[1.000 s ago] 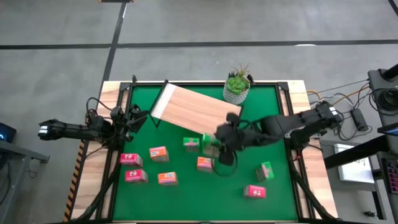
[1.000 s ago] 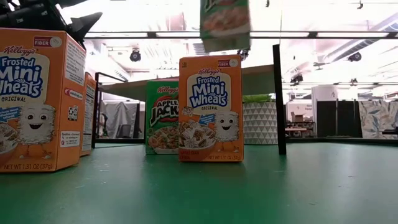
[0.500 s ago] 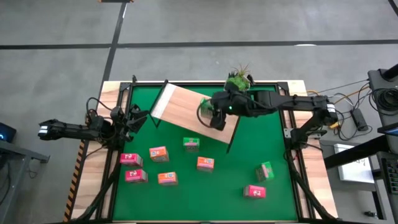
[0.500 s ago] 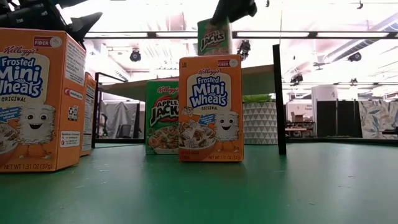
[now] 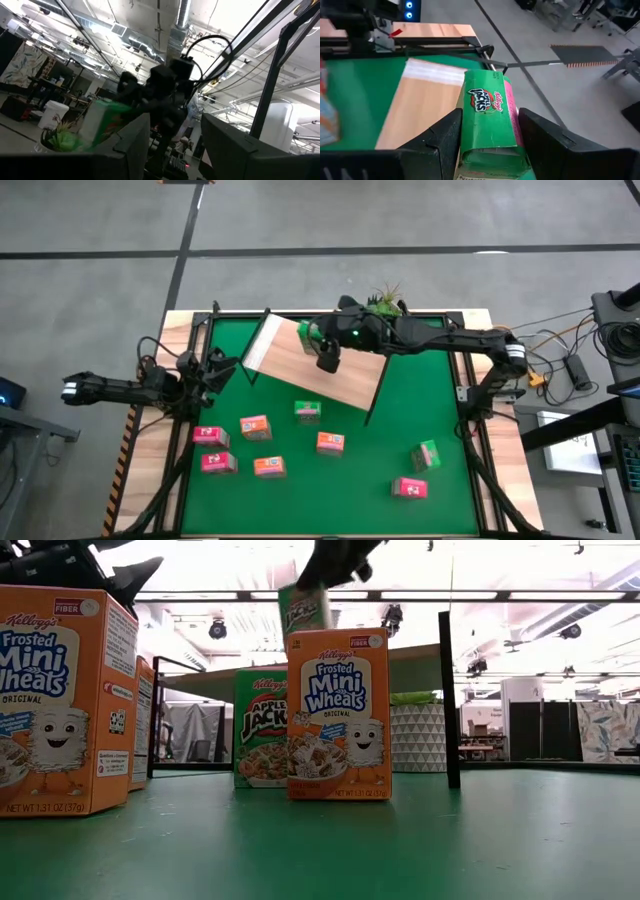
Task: Stack cereal on shelf
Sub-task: Put the middle green cereal box on the shelf
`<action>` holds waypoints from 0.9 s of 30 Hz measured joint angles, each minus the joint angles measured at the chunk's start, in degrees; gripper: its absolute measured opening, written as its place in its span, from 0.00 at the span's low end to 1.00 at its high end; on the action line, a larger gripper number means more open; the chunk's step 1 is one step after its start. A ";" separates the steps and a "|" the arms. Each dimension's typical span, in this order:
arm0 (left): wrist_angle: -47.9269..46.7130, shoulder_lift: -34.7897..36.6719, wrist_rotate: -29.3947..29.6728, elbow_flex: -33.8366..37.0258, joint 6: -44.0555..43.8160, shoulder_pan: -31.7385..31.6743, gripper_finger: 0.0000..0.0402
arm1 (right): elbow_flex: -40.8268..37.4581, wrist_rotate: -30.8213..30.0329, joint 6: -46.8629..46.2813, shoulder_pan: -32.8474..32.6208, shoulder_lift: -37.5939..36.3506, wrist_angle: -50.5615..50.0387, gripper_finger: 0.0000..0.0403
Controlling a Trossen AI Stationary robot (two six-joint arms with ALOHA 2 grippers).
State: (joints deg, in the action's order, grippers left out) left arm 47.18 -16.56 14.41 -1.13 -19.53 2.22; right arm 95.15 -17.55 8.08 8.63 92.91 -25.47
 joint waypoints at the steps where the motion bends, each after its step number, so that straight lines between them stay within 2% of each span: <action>1: 0.20 0.02 0.00 0.00 0.14 -0.02 0.40 | 0.00 -0.11 0.67 0.14 0.86 1.18 0.45; 11: 0.33 0.09 0.00 -0.02 0.32 -0.02 0.40 | -0.04 -0.07 4.99 2.37 6.47 11.58 0.45; 18: 0.34 0.09 0.00 -0.02 0.69 -0.02 0.40 | -0.07 0.19 4.51 3.04 7.14 11.21 0.46; 21: 0.33 0.09 0.00 -0.02 0.83 -0.02 0.40 | -0.07 2.81 2.88 3.10 7.29 11.20 0.49; 27: 0.35 0.07 0.00 -0.02 0.83 -0.02 0.40 | -0.07 3.01 1.51 3.04 7.34 10.81 0.59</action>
State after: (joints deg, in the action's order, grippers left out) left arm 47.53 -16.49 14.41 -1.15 -18.70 2.20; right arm 95.09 -14.55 9.59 11.66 100.25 -14.66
